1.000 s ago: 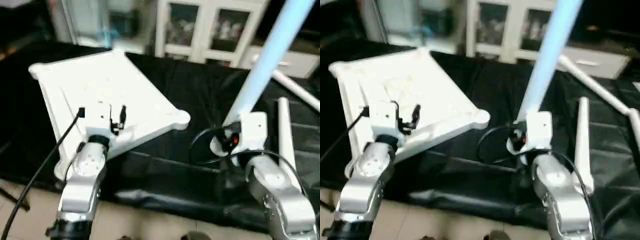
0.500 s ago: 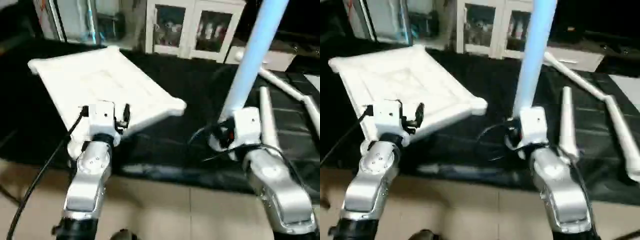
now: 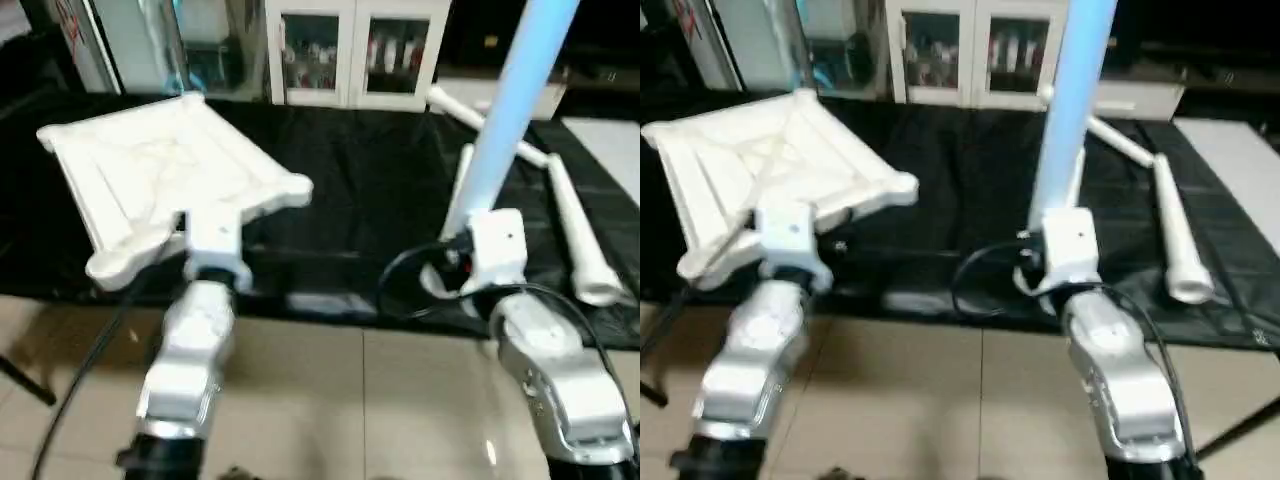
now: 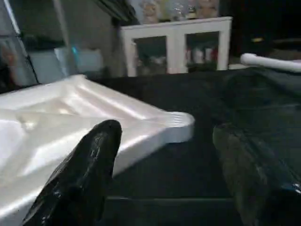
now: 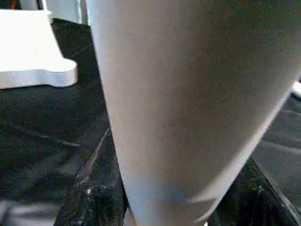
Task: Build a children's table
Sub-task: Pick table leg
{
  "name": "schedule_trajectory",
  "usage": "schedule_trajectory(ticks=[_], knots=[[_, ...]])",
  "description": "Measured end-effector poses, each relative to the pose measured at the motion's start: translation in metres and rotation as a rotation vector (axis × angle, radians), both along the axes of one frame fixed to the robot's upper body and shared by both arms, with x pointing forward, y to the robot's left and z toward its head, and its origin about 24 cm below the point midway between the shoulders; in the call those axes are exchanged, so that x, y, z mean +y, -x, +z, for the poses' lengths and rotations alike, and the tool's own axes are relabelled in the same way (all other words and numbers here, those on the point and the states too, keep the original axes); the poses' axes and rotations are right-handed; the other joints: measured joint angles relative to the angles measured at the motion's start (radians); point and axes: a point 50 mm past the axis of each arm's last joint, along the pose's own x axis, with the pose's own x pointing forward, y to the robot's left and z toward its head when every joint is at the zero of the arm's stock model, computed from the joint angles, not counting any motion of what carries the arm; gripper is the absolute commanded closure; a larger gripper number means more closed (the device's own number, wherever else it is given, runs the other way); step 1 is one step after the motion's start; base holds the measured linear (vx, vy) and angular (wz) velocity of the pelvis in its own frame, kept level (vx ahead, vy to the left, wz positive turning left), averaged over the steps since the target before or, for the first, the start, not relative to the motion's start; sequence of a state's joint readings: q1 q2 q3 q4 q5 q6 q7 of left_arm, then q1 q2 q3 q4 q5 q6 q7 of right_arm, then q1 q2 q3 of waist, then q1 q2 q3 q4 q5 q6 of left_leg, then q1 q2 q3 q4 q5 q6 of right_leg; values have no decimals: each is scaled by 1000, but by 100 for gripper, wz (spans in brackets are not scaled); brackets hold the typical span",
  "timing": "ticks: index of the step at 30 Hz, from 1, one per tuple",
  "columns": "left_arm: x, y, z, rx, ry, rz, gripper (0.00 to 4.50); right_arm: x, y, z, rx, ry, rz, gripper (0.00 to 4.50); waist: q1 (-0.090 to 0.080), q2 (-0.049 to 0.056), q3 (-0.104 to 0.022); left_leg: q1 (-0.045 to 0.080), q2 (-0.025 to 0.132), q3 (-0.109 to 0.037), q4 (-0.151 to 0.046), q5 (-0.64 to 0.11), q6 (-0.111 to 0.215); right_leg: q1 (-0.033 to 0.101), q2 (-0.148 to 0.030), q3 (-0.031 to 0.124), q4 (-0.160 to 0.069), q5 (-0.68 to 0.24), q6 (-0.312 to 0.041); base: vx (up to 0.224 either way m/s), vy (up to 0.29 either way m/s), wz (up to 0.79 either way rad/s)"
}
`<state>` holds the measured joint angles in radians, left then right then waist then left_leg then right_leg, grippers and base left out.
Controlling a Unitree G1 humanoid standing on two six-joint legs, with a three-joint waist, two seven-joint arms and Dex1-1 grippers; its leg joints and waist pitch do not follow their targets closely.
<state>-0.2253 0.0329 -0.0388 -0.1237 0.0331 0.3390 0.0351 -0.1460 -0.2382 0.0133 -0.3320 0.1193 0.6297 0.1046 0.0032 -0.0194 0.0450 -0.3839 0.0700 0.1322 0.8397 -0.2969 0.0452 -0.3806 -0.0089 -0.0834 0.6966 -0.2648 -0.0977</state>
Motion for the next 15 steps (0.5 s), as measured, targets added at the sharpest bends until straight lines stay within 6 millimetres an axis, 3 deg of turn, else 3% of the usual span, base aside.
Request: schedule_trajectory(ticks=[1,2,3,4,5,6,7,8,9,10,11,12,13,14,15], knots=[[1,-1,2,-6,13,2,94,-2,0,0,-2,3,-9,264,1,8,-2,20,-27,5,-57,-5,13,-4,22,-2,-18,14,4,-89,-227,19],[5,-3,4,-12,28,12,94,-2,0,1,-3,5,-12,264,5,29,-3,39,-43,4,-123,-14,33,-6,55,-13,-43,30,21,-89,-227,19],[8,-3,4,-11,33,16,94,-1,0,0,1,-1,-9,264,13,41,-1,44,-37,-13,-145,-16,15,-3,75,-25,-67,43,42,-86,-176,5],[12,-1,1,3,35,24,94,1,1,-2,9,-6,-2,264,15,46,0,47,-13,-19,-162,-8,3,1,78,-46,-80,45,71,-46,-79,-4],[15,0,-1,11,29,29,94,3,1,-2,9,-10,5,264,12,48,2,49,4,-19,-171,4,-16,-3,65,-31,-44,21,127,-48,-187,-3],[17,0,-1,11,25,27,94,4,1,-2,9,-12,6,264,3,39,2,53,15,3,-172,10,-32,-3,3,20,33,0,130,12,-181,46],[17,0,1,2,24,27,94,4,0,-1,5,-8,8,264,6,22,2,61,25,43,-174,4,-45,7,-55,48,37,-31,104,23,-304,42],[19,1,1,0,26,35,94,6,-2,2,-4,0,23,264,23,11,12,64,38,59,-174,-1,-51,24,-100,43,24,-47,130,25,-196,40],[18,2,-1,7,30,34,94,6,-1,1,-1,5,27,264,33,19,14,58,37,34,-156,-22,-15,36,-98,24,7,-47,127,38,-173,7],[15,2,-1,5,37,26,94,4,-1,1,0,9,22,264,31,24,14,32,37,15,-95,-34,12,48,-100,2,-7,-48,125,43,-109,36],[10,2,0,4,38,8,94,4,-2,1,0,12,18,264,24,24,13,0,33,-5,-23,-38,18,61,-107,-19,-23,-49,123,43,-109,36],[9,2,0,4,39,5,94,4,-2,0,1,12,18,264,16,24,13,-10,34,-12,-9,-38,17,73,-116,-39,-37,-49,123,45,-91,52],[9,1,0,2,39,5,94,4,-2,0,0,13,20,264,10,26,13,-12,40,-14,-24,-38,17,87,-122,-61,-50,-48,122,28,-32,27],[9,1,1,-1,39,5,94,4,-2,0,2,12,21,264,1,37,11,-11,57,-13,-54,-37,18,107,-127,-93,-66,-48,121,78,-29,60],[11,1,3,-9,35,11,94,6,-4,1,1,4,26,264,0,56,12,23,83,-9,-145,-39,14,124,-108,-95,-75,-47,119,109,17,41]])
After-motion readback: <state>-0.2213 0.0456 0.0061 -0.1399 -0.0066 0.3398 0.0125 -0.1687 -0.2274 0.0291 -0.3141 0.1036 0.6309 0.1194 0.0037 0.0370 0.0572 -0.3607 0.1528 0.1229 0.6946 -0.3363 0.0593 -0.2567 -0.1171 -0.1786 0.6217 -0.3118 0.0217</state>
